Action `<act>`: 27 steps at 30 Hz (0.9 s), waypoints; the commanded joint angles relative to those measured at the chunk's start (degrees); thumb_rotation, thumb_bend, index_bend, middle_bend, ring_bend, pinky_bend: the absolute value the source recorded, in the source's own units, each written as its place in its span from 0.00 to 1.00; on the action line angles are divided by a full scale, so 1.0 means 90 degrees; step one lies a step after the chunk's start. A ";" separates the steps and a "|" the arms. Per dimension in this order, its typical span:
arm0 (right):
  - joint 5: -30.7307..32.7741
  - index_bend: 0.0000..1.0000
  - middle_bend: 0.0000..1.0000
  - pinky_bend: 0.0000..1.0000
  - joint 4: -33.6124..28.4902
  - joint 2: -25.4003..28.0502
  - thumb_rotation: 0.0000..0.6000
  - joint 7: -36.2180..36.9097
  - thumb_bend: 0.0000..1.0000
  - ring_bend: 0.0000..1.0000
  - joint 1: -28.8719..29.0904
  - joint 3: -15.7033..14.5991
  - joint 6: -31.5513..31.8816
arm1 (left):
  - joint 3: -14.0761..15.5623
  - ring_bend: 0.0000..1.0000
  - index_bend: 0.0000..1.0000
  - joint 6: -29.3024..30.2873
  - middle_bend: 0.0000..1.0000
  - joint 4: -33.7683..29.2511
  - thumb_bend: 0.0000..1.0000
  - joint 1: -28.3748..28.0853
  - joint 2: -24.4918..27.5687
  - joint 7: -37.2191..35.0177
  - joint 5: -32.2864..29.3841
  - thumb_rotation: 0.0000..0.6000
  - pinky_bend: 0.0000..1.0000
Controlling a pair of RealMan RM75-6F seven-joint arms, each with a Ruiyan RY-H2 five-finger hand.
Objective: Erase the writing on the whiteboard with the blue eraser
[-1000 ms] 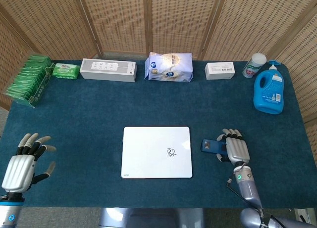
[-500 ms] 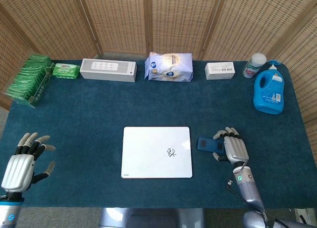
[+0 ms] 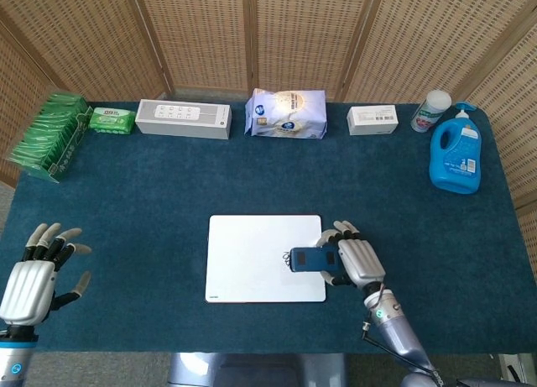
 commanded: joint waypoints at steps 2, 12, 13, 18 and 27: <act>-0.0157 0.67 0.25 0.00 0.0183 -0.0234 1.00 0.0016 0.28 0.03 0.0174 -0.0012 -0.0167 | 0.0008 0.11 0.38 0.0041 0.24 0.0003 0.42 0.0028 0.0007 -0.0020 0.0002 1.00 0.00; -0.0555 0.66 0.25 0.00 0.0819 -0.0699 1.00 0.0350 0.27 0.00 0.0529 0.0064 -0.0541 | 0.0024 0.11 0.38 0.0155 0.24 -0.0056 0.42 0.0102 0.0108 0.0008 0.0028 1.00 0.00; -0.0591 0.66 0.25 0.00 0.0892 -0.0744 1.00 0.0390 0.27 0.00 0.0565 0.0073 -0.0579 | 0.0024 0.11 0.38 0.0161 0.24 -0.0064 0.42 0.0109 0.0118 0.0013 0.0022 1.00 0.00; -0.0887 0.66 0.25 0.00 0.1412 -0.1036 1.00 0.0694 0.26 0.00 0.0845 0.0107 -0.0929 | 0.0022 0.11 0.38 0.0202 0.24 -0.0100 0.42 0.0142 0.0183 0.0019 0.0012 1.00 0.00; -0.1351 0.66 0.24 0.00 0.2136 -0.1335 1.00 0.1186 0.25 0.00 0.1092 0.0070 -0.1162 | 0.0004 0.11 0.38 0.0237 0.24 -0.0140 0.42 0.0167 0.0243 0.0036 -0.0003 1.00 0.00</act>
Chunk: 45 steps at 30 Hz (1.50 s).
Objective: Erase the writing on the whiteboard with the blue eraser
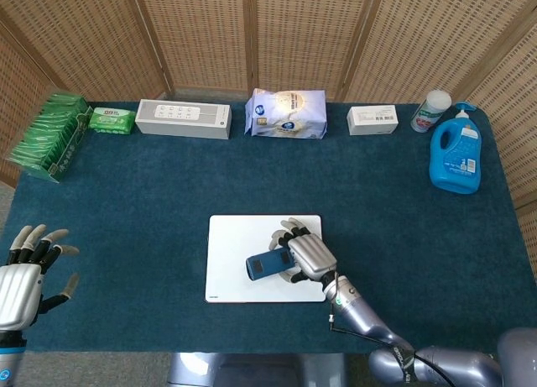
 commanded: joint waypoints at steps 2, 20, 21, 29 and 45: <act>-0.0187 0.66 0.24 0.00 0.0281 -0.0137 1.00 0.0234 0.25 0.00 0.0077 -0.0036 -0.0051 | -0.0007 0.11 0.38 0.0006 0.24 -0.0015 0.42 0.0004 0.0012 0.0020 -0.0002 1.00 0.00; -0.0334 0.67 0.24 0.00 0.0836 -0.0289 1.00 0.0706 0.24 0.00 0.0246 -0.0137 -0.0362 | 0.0001 0.11 0.38 0.0081 0.24 -0.0142 0.42 0.0053 0.0050 0.0127 0.0073 1.00 0.00; -0.0314 0.67 0.24 0.00 0.0866 -0.0292 1.00 0.0731 0.24 0.00 0.0269 -0.0133 -0.0412 | 0.0002 0.11 0.38 0.0085 0.24 -0.0138 0.42 0.0057 0.0052 0.0122 0.0075 1.00 0.00; -0.0237 0.67 0.24 0.00 0.1066 -0.0342 1.00 0.0868 0.24 0.00 0.0368 -0.0112 -0.0605 | -0.0007 0.11 0.38 0.0113 0.24 -0.0124 0.42 0.0076 0.0059 0.0095 0.0085 1.00 0.00; -0.0012 0.67 0.24 0.00 0.1461 -0.0239 1.00 0.0974 0.24 0.00 0.0502 -0.0011 -0.0833 | -0.0035 0.11 0.38 0.0074 0.24 -0.0095 0.42 0.0061 0.0025 0.0098 0.0058 1.00 0.00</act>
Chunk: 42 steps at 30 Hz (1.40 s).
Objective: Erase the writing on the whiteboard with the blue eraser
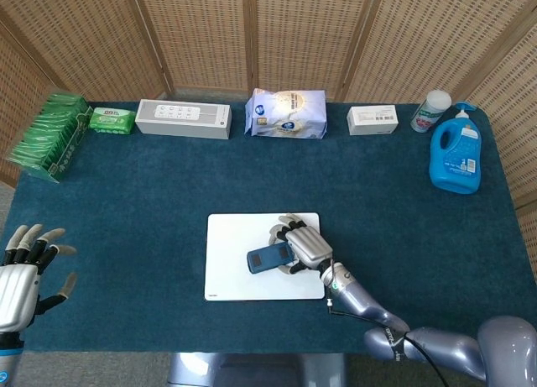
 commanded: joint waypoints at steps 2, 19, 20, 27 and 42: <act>0.0031 0.67 0.24 0.00 0.0043 0.0068 1.00 0.0042 0.24 0.00 -0.0012 0.0015 0.0007 | -0.0003 0.11 0.38 -0.0007 0.24 -0.0003 0.42 -0.0006 -0.0004 0.0003 0.0005 1.00 0.00; -0.0181 0.68 0.23 0.00 -0.0671 0.0676 1.00 0.0135 0.24 0.00 -0.0267 0.0038 0.0529 | -0.0007 0.11 0.38 -0.0070 0.24 -0.0029 0.42 -0.0056 -0.0067 0.0020 0.0050 1.00 0.00; -0.0202 0.68 0.22 0.00 -0.0701 0.0683 1.00 0.0129 0.24 0.00 -0.0269 0.0036 0.0548 | -0.0004 0.11 0.38 -0.0066 0.24 -0.0025 0.42 -0.0052 -0.0068 0.0015 0.0051 1.00 0.00; -0.0202 0.65 0.19 0.00 -0.0555 0.0541 1.00 0.0195 0.24 0.00 -0.0225 0.0050 0.0546 | 0.0018 0.11 0.38 0.0000 0.24 0.0001 0.42 -0.0002 -0.0038 -0.0045 0.0067 1.00 0.00; -0.0218 0.59 0.16 0.00 0.0012 0.0305 1.00 0.0499 0.24 0.00 -0.0100 0.0069 0.0372 | 0.0053 0.11 0.38 0.0061 0.24 -0.0008 0.42 0.0064 -0.0012 -0.0055 0.0096 1.00 0.00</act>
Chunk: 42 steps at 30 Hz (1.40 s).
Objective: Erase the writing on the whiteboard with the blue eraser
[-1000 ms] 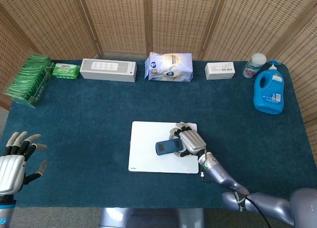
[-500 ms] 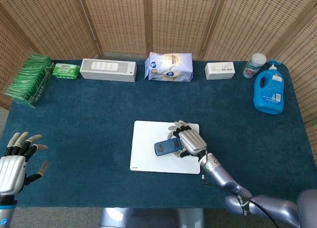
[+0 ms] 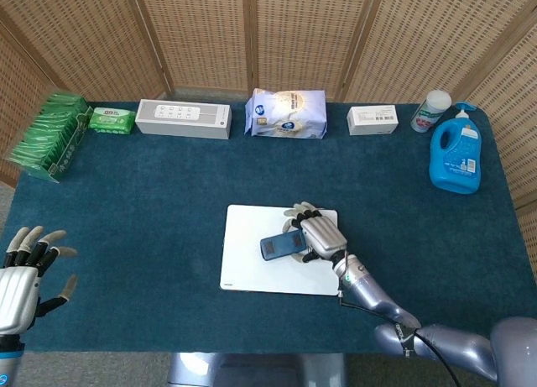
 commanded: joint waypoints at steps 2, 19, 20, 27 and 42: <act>-0.0045 0.59 0.14 0.00 0.0096 -0.0022 1.00 0.0095 0.24 0.00 -0.0041 -0.0038 0.0040 | -0.0001 0.11 0.38 -0.0007 0.24 -0.0011 0.42 -0.0005 -0.0006 0.0011 0.0015 1.00 0.00; -0.0068 0.59 0.12 0.00 0.0366 -0.0032 1.00 0.0470 0.24 0.00 -0.0206 -0.0174 -0.0004 | -0.0015 0.11 0.38 -0.0032 0.24 -0.0032 0.42 -0.0021 -0.0033 0.0056 0.0032 1.00 0.00; -0.0067 0.59 0.12 0.00 0.0361 -0.0025 1.00 0.0475 0.24 0.00 -0.0218 -0.0177 0.0003 | -0.0016 0.11 0.38 -0.0038 0.24 -0.0031 0.42 -0.0025 -0.0034 0.0056 0.0031 1.00 0.00; -0.0056 0.59 0.12 0.00 0.0190 0.0107 1.00 0.0416 0.24 0.00 -0.0384 -0.0251 0.0151 | -0.0025 0.11 0.38 -0.0064 0.24 -0.0027 0.42 -0.0051 -0.0051 0.0050 0.0056 1.00 0.00; -0.0205 0.59 0.12 0.00 -0.0469 0.0484 1.00 0.0264 0.24 0.00 -0.0859 -0.0432 0.0726 | -0.0008 0.11 0.38 -0.0079 0.24 -0.0039 0.42 -0.0069 -0.0049 0.0037 0.0121 1.00 0.00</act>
